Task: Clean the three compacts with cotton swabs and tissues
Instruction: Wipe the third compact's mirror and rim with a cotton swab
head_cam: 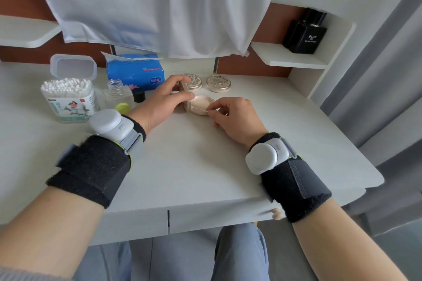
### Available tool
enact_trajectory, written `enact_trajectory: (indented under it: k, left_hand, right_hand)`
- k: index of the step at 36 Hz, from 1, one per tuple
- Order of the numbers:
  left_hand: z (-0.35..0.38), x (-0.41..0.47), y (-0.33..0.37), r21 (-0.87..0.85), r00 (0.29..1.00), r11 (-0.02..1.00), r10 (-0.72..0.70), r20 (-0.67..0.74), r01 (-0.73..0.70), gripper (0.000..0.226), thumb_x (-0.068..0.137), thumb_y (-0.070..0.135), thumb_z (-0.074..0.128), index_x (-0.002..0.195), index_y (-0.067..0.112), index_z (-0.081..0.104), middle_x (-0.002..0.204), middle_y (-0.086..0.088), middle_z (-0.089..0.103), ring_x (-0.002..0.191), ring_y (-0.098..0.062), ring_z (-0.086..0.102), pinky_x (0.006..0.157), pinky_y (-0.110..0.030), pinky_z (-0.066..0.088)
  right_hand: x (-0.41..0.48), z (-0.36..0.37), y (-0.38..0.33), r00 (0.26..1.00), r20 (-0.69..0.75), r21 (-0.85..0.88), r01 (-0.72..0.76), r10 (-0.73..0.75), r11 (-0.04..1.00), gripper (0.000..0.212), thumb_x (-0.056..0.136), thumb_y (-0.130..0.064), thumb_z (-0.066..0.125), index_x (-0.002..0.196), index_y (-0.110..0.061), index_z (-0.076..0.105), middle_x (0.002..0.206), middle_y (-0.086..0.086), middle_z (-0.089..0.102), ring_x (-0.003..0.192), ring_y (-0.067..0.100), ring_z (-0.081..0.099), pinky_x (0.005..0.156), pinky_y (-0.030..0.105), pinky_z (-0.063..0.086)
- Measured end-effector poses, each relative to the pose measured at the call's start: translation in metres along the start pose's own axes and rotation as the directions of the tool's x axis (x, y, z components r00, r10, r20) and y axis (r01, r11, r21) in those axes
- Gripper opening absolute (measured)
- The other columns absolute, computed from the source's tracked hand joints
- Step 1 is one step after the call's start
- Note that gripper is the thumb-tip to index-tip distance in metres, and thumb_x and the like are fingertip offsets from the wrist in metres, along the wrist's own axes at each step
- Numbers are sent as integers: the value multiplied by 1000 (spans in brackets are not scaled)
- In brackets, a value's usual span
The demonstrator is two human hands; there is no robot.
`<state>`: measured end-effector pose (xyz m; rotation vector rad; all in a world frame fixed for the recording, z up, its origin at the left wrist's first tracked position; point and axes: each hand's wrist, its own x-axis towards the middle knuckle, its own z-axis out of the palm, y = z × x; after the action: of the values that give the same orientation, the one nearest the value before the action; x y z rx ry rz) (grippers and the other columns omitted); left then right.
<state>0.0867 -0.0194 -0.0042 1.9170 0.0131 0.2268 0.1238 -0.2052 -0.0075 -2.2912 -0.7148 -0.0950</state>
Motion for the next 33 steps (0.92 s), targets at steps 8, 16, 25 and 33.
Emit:
enact_trajectory:
  k: [8, 16, 25, 33]
  left_hand:
    - [1, 0, 1, 19, 1000, 1000, 8, -8, -8, 37, 92, 22, 57, 129, 25, 51, 134, 3, 48, 124, -11, 43, 102, -25, 32]
    - [1, 1, -1, 12, 1000, 1000, 0, -13, 0, 35, 92, 22, 58, 126, 27, 52, 133, 1, 50, 123, -11, 44, 98, -23, 32]
    - [1, 2, -1, 26, 999, 1000, 11, -33, -10, 36, 91, 22, 59, 127, 28, 52, 131, 1, 51, 121, -10, 45, 93, -20, 33]
    - [0, 1, 0, 54, 999, 998, 25, -29, -23, 43, 93, 25, 57, 134, 31, 48, 136, 0, 48, 125, -11, 42, 89, -16, 33]
  right_hand:
    - [0, 1, -1, 1000, -8, -51, 21, -21, 998, 11, 86, -22, 62, 86, -25, 72, 53, -13, 59, 55, -3, 53, 60, 5, 36]
    - [-1, -1, -2, 1000, -6, -53, 9, -10, 999, 11, 85, -21, 62, 87, -24, 73, 58, -9, 60, 62, 10, 53, 68, 20, 43]
    - [-2, -5, -3, 998, -38, -33, -55, 53, 998, 11, 82, -17, 63, 81, -21, 73, 57, -11, 54, 60, 6, 49, 60, 14, 37]
    - [1, -13, 5, 972, -142, -17, -192, 188, 981, 10, 78, -24, 63, 70, -22, 68, 57, -12, 52, 61, 8, 48, 59, 22, 36]
